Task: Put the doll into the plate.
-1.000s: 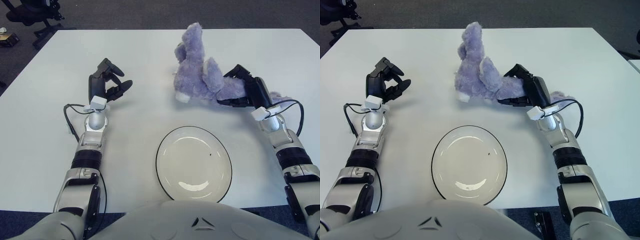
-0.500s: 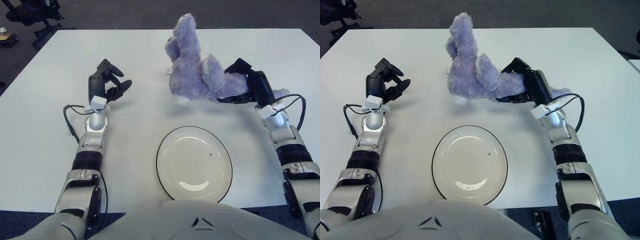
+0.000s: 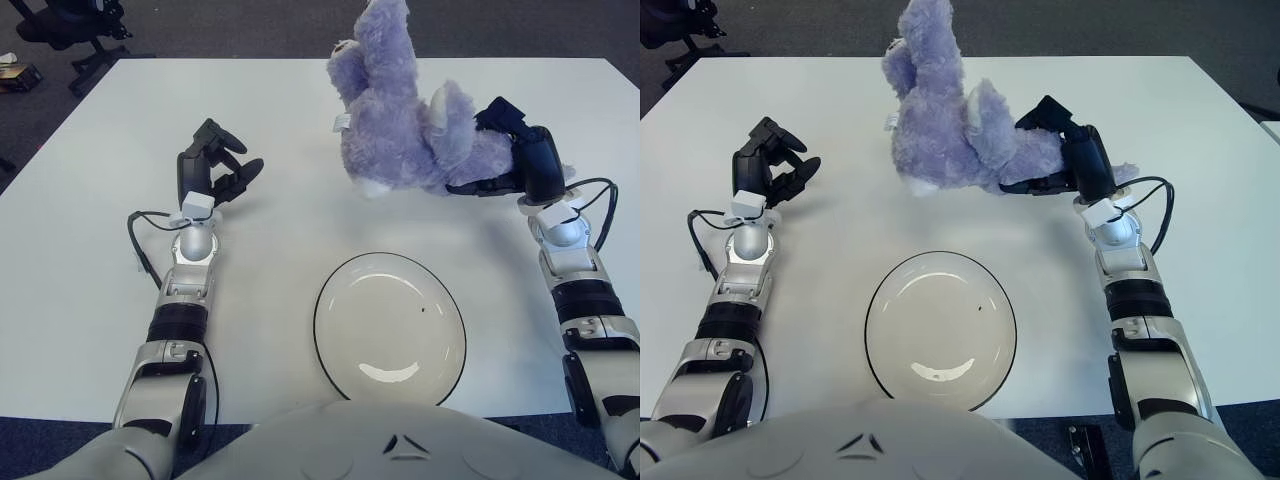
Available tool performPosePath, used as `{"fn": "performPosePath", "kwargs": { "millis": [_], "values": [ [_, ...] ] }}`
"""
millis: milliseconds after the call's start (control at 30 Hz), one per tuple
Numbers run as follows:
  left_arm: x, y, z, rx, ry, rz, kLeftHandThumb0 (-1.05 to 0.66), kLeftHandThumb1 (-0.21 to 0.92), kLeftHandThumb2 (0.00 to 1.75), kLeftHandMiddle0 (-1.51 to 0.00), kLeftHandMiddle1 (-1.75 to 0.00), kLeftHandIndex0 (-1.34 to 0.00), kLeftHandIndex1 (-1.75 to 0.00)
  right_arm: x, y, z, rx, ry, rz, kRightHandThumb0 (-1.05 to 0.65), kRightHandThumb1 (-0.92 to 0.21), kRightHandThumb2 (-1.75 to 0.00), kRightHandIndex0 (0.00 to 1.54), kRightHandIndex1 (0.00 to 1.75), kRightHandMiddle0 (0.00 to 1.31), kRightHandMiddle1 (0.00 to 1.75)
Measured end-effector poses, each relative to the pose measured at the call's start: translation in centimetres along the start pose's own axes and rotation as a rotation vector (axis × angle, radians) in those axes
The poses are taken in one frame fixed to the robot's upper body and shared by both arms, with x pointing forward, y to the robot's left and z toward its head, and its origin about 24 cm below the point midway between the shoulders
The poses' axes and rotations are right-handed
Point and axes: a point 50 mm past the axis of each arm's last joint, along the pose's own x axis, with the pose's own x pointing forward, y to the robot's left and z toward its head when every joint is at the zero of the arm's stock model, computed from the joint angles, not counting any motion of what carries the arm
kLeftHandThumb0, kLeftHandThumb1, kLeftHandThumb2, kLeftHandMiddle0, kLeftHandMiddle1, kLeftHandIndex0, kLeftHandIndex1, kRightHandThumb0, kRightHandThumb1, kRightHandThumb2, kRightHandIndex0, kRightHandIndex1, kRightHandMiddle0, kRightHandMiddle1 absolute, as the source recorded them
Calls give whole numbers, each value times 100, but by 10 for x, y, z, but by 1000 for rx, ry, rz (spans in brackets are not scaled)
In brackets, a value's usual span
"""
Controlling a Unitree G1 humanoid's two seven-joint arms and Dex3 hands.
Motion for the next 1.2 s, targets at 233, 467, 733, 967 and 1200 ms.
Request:
{"fn": "performPosePath", "kwargs": {
  "millis": [233, 467, 733, 967, 1200],
  "values": [
    [0, 1, 0, 0, 3, 4, -6, 92, 12, -86, -175, -63, -175, 3, 0, 5, 25, -63, 18, -36, -92, -10, 105, 175, 83, 175],
    [1, 1, -1, -2, 8, 8, -6, 92, 12, -86, -175, -64, -175, 4, -3, 6, 65, -56, 64, -39, -92, -12, 105, 175, 82, 175],
    [1, 1, -3, -2, 21, 10, -6, 92, 11, -87, -175, -64, -175, 10, -8, 13, 167, -60, 111, -39, -92, -9, 104, 175, 80, 175],
    [2, 1, -3, -4, 25, 10, -6, 92, 11, -87, -175, -64, -175, 9, -11, 16, 204, -62, 144, -34, -92, -7, 104, 175, 79, 175],
    [3, 1, -3, -9, 29, 13, -6, 92, 11, -87, -175, -64, -175, 9, -14, 20, 227, -79, 194, -30, -92, -5, 104, 175, 78, 175]
  ]
}}
